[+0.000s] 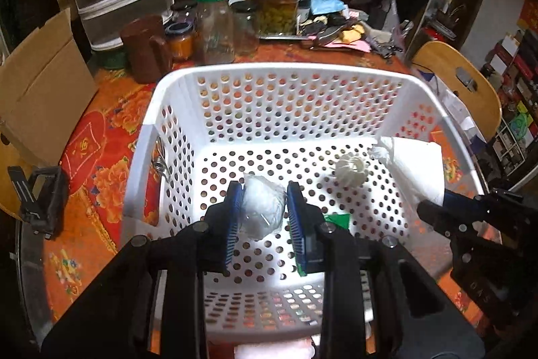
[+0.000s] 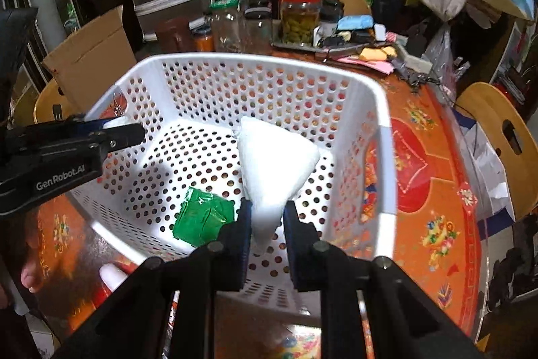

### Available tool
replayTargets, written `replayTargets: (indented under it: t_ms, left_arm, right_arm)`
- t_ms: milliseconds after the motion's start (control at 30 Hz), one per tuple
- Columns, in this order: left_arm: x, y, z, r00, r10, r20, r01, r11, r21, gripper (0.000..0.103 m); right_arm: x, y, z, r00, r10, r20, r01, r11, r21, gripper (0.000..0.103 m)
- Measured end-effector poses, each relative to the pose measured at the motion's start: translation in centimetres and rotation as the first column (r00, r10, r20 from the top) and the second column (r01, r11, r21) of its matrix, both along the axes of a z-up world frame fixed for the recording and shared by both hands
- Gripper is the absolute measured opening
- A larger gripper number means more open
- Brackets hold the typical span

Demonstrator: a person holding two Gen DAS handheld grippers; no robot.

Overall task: Organize soft objects
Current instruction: 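Drop the white ball and white cloth into the basket with both grippers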

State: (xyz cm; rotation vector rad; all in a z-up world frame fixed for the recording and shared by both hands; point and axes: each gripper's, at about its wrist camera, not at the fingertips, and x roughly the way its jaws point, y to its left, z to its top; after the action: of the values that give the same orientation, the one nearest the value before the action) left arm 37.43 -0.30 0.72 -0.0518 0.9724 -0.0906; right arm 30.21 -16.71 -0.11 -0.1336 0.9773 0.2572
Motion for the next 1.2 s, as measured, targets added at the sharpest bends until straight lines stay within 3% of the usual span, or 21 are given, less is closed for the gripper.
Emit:
replayTargets:
  t_ms: [333, 400, 500, 533, 567, 700, 833, 1033, 1200]
  left_arm:
    - [0.0, 0.6, -0.4, 1.0, 0.01, 0.007, -0.01, 0.999, -0.034, 0.026]
    - [-0.3, 0.8, -0.3, 1.0, 0.005, 0.011, -0.004, 0.999, -0.046, 0.033]
    - [-1.2, 1.1, 0.5, 0.999, 0.014, 0.048, -0.012, 0.999, -0.036, 0.066]
    - [-1.6, 1.2, 1.0, 0.997, 0.016, 0.073, -0.014, 1.0, -0.028, 0.076]
    - [-2.0, 1.3, 1.4, 0.996, 0.016, 0.091, -0.014, 1.0, -0.02, 0.081]
    - [-3.7, 1.3, 3.4, 0.987, 0.017, 0.162, -0.026, 0.998, 0.056, 0.087]
    - [-5.1, 1.7, 4.3, 0.985, 0.002, 0.174, -0.014, 0.997, 0.071, 0.092]
    - [-5.8, 2.5, 4.9, 0.989, -0.005, 0.147, -0.001, 0.999, 0.044, 0.094]
    - [-7.5, 2.5, 5.5, 0.985, -0.017, 0.169, 0.01, 0.999, 0.04, 0.094]
  right_arm:
    - [0.6, 1.3, -0.6, 1.0, 0.025, 0.001, -0.025, 1.0, -0.001, 0.017]
    - [0.3, 1.3, -0.3, 0.999, 0.034, 0.024, -0.035, 0.999, 0.017, 0.022]
    - [-0.3, 0.9, 0.3, 0.999, 0.028, 0.046, -0.029, 0.999, 0.021, 0.051]
    - [-0.4, 0.8, 0.5, 0.998, 0.026, 0.052, -0.028, 0.999, 0.022, 0.07]
    - [-0.6, 0.5, 0.9, 0.998, 0.025, 0.065, -0.028, 0.999, 0.031, 0.079]
    - [-1.4, -0.5, 1.9, 0.996, 0.025, 0.08, -0.029, 0.998, 0.055, 0.091]
    - [-2.5, -1.2, 2.4, 0.995, 0.016, 0.101, -0.02, 0.999, 0.037, 0.102]
    - [-4.1, -2.1, 2.8, 0.995, 0.013, 0.103, -0.018, 0.999, 0.046, 0.103]
    - [-5.3, -2.4, 3.2, 0.994, 0.021, 0.104, -0.027, 0.998, 0.056, 0.103]
